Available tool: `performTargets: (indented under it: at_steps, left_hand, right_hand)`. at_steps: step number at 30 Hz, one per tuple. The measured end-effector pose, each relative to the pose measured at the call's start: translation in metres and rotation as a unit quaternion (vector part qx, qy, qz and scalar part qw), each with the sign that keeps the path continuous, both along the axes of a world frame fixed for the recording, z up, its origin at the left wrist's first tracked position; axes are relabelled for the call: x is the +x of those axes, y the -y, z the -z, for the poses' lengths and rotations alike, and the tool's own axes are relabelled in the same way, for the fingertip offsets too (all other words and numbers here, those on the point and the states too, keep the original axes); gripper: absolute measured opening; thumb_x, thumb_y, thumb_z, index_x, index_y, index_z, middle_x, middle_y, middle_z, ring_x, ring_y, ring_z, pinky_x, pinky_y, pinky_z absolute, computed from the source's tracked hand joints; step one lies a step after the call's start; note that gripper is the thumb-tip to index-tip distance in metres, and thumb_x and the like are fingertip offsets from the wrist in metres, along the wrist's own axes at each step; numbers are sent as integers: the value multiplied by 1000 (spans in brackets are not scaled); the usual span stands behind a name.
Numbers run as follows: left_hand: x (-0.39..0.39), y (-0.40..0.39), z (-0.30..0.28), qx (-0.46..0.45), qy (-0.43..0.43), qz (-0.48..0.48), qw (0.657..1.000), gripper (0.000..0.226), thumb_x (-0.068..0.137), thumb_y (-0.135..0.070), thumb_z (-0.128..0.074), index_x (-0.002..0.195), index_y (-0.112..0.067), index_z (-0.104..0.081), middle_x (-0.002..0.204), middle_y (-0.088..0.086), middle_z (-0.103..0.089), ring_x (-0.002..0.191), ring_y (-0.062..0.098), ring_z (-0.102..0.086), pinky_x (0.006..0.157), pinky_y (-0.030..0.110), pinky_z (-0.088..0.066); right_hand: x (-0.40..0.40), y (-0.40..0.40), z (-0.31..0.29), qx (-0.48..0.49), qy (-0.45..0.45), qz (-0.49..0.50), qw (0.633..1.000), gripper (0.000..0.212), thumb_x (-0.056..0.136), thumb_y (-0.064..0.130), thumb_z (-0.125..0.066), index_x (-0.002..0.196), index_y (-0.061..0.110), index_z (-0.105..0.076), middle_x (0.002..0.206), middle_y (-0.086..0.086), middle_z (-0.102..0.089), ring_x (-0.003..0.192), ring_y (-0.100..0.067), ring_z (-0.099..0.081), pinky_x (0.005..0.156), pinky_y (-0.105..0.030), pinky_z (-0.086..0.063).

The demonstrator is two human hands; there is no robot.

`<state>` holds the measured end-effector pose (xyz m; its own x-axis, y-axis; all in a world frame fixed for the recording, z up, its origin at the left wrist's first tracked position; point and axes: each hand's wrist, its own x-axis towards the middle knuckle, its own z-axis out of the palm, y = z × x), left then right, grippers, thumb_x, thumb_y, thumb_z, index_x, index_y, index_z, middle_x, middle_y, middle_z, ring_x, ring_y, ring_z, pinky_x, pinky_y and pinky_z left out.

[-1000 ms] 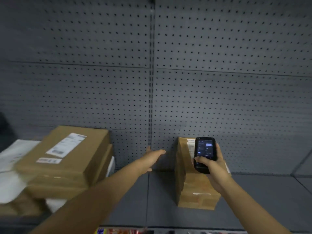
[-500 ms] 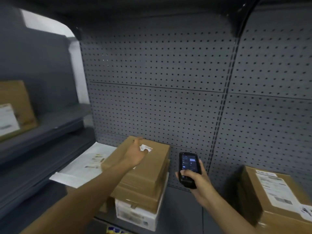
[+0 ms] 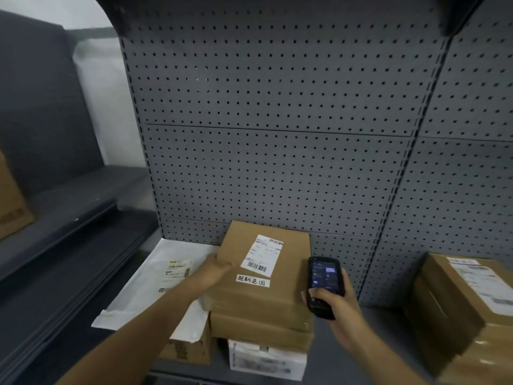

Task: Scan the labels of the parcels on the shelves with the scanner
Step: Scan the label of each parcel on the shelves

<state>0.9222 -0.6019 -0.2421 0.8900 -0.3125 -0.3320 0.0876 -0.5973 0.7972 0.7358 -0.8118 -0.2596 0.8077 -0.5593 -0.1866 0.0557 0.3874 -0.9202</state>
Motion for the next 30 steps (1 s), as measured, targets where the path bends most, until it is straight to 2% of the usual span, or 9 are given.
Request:
performTargets:
  at_steps: [4,7,10,12,15,17,21,24,30]
  left_hand:
    - [8,-1,13,-90,-66,8,994,55,96,-38,-53,142,-11,-36,126,9,-58,93,18,-57,85,29,-43]
    - [15,-6,19,-133,-118,4,984,69,88,-51,-60,141,-13,-37,121,5,-61,99,20,-62,89,35,-50]
    - [16,-8,21,-157,-141,12,977,74,85,-54,-62,142,-14,-36,121,7,-61,100,21,-63,77,33,-51]
    - [14,-8,19,-166,-148,16,975,73,85,-52,-63,141,-13,-36,118,7,-62,97,21,-63,72,32,-51]
    - [10,-9,15,-172,-136,17,976,69,86,-51,-62,139,-13,-38,122,9,-62,102,24,-63,83,36,-52]
    - [8,-13,13,-177,-130,16,975,66,86,-50,-63,136,-12,-41,122,10,-63,105,26,-63,91,39,-51]
    - [1,-22,7,-249,-204,44,946,45,87,-39,-65,121,-10,-63,110,13,-73,103,30,-68,90,40,-53]
    - [-3,-29,3,-273,-211,46,937,50,77,-37,-74,119,-12,-65,114,14,-71,110,32,-65,99,44,-49]
    - [-39,-21,-20,-306,-161,49,937,51,66,-26,-79,111,-9,-62,111,13,-65,100,26,-61,76,35,-49]
  right_hand:
    - [2,-4,5,-36,-22,27,999,81,69,-15,-74,135,26,-49,115,-16,-67,103,-43,-65,87,-60,-54]
    - [3,-6,5,-37,-27,40,998,82,69,-14,-74,136,26,-49,117,-16,-67,105,-43,-65,88,-61,-53]
    - [2,-7,4,-37,-28,45,998,81,68,-13,-75,134,26,-50,118,-16,-66,103,-40,-65,89,-63,-52]
    - [0,-8,2,-37,-22,40,998,76,69,-16,-72,131,23,-52,113,-16,-67,92,-35,-68,88,-63,-52]
    - [-3,-11,-2,-32,-11,31,999,70,72,-20,-67,127,19,-54,104,-17,-67,75,-27,-69,87,-61,-54]
    - [-6,-14,-3,-27,-8,31,999,69,72,-21,-67,126,20,-54,103,-17,-68,73,-26,-70,85,-59,-55]
    - [-14,-20,-2,-22,-13,34,999,72,70,-20,-69,127,23,-55,110,-17,-67,87,-33,-68,86,-60,-55]
    - [-24,-24,-5,-22,-20,39,999,72,65,-18,-72,122,24,-57,115,-21,-65,97,-42,-66,86,-61,-54]
    - [-48,-32,-33,-21,19,31,999,69,71,-22,-66,125,18,-55,111,-23,-65,84,-35,-67,80,-54,-58]
